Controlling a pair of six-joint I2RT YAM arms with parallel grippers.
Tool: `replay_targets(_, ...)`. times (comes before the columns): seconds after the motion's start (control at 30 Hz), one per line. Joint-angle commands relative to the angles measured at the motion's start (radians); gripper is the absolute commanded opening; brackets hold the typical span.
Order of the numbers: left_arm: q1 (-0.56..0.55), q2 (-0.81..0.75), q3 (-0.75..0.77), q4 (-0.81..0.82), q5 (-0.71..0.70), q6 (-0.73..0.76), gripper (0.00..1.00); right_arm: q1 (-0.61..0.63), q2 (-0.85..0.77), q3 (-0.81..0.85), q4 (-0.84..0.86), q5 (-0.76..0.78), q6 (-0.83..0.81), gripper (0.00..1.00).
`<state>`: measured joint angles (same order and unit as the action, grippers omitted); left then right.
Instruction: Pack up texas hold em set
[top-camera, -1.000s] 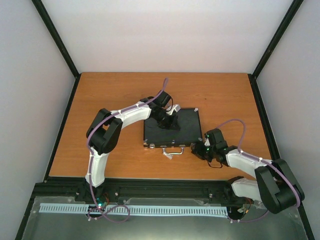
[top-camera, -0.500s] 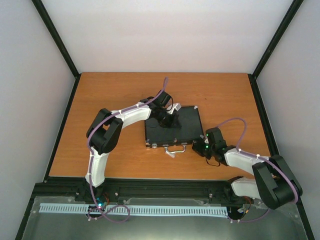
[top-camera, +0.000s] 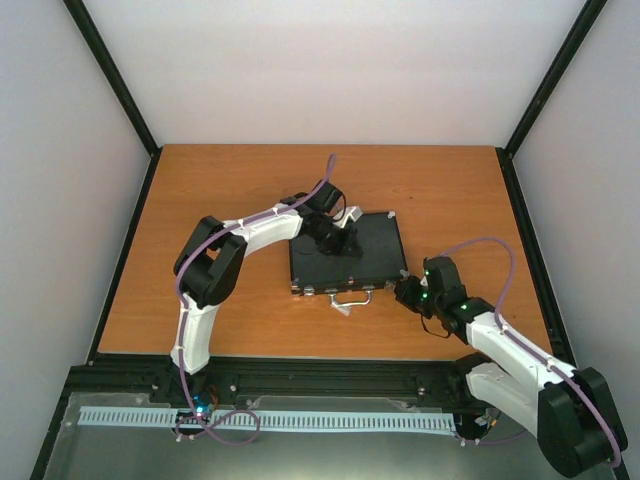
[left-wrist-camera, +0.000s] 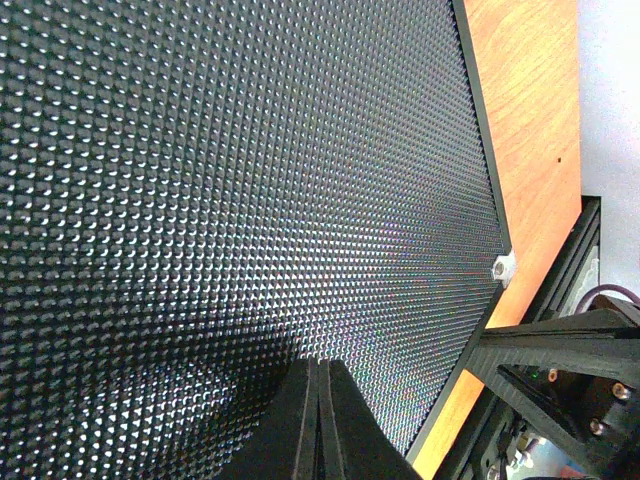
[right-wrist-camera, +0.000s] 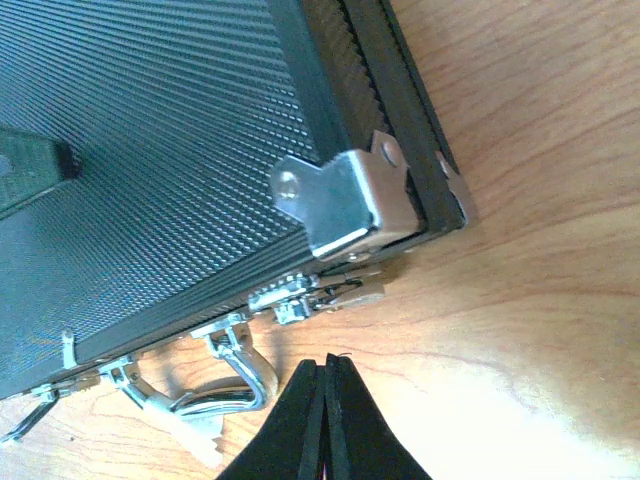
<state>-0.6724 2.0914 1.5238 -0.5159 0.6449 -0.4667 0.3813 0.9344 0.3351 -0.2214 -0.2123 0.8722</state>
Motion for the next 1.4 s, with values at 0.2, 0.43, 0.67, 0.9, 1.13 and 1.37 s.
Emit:
replay_targets(0.2, -0.023, 0.090, -0.070, -0.107, -0.028, 0.017, 0.01, -0.003, 0.119, -0.011, 0.088, 0.037, 0.031, 0.03)
replay_targets(0.43, -0.022, 0.082, -0.056, -0.131, -0.032, 0.040, 0.01, -0.003, 0.204, 0.032, 0.121, 0.042, 0.021, 0.03)
replay_targets(0.67, -0.009, 0.015, 0.098, -0.245, -0.100, 0.086, 0.01, -0.003, 0.161, 0.138, -0.043, 0.034, -0.097, 0.03)
replay_targets(0.9, 0.041, -0.081, 0.304, -0.375, -0.179, 0.089, 0.22, 0.008, 0.151, 0.267, -0.182, -0.027, -0.187, 0.03)
replay_targets(1.13, 0.203, -0.140, 0.273, -0.369, -0.190, 0.040, 0.25, 0.102, 0.233, 0.349, -0.144, -0.065, -0.210, 0.03)
replay_targets(1.37, 0.344, -0.076, 0.256, -0.312, -0.159, 0.024, 0.17, 0.225, 0.389, 0.513, -0.092, -0.087, -0.235, 0.03)
